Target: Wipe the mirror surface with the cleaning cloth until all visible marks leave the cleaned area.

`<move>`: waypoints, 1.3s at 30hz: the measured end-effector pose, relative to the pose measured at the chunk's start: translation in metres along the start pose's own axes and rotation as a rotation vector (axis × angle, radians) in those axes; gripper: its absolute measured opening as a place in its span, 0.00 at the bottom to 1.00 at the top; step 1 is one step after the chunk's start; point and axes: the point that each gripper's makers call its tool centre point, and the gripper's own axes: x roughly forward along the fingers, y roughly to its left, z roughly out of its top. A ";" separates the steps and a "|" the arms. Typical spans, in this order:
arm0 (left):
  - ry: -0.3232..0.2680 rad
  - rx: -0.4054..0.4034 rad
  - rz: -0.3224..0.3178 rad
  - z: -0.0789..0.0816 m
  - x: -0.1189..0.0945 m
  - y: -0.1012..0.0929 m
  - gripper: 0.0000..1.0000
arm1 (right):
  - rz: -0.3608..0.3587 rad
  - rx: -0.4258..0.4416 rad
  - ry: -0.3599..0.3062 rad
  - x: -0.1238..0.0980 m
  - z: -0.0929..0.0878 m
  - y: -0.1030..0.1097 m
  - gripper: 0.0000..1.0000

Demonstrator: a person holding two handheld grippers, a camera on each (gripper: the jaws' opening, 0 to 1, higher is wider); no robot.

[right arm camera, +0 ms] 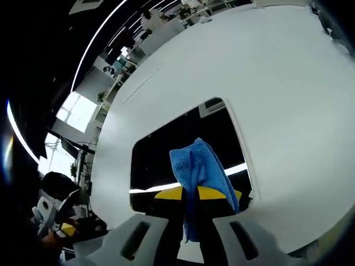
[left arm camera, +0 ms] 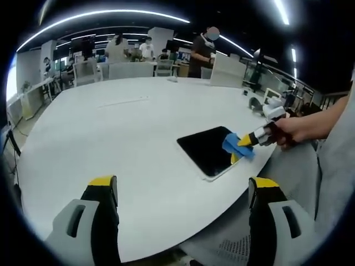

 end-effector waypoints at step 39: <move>0.002 0.007 -0.027 -0.007 -0.009 0.018 0.98 | -0.138 -0.205 0.030 0.025 -0.011 0.041 0.01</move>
